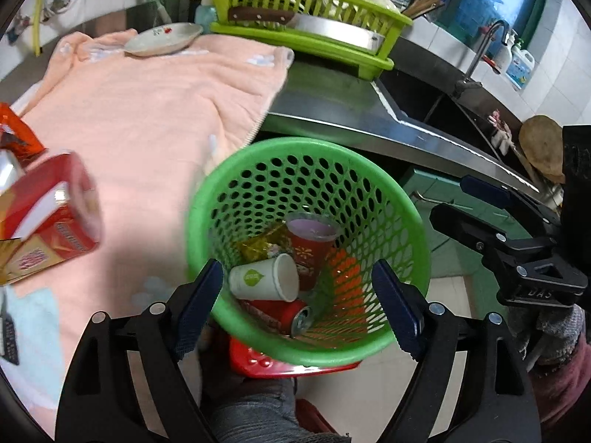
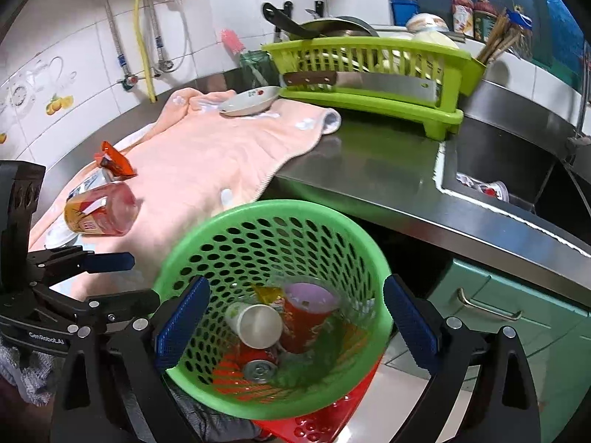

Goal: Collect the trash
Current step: 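Release the red cup with the right tool while the left tool drops the white paper cup, then move both tools back over the towel toward the remaining trash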

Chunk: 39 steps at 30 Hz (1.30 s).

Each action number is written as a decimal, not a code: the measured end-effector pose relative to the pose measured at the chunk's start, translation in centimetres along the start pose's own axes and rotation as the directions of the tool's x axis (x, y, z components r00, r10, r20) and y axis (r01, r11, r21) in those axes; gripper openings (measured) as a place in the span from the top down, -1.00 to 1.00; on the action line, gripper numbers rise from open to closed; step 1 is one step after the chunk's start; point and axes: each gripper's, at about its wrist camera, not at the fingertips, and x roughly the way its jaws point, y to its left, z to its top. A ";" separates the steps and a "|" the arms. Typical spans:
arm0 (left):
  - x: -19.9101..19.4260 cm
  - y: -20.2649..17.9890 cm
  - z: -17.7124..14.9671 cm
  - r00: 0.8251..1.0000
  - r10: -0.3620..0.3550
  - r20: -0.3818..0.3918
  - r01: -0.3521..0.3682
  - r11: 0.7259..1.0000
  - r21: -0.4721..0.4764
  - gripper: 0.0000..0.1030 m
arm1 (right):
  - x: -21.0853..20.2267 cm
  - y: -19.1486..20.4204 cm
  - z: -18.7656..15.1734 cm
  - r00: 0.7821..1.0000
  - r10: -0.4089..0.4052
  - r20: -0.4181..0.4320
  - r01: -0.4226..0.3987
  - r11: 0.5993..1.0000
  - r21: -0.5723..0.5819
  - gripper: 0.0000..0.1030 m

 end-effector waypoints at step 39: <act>-11.0 24.6 -5.0 0.912 0.410 0.013 -0.394 0.886 -0.243 -0.58 | 2.6 19.5 1.5 0.951 0.305 -0.054 -0.309 0.931 -0.196 -0.78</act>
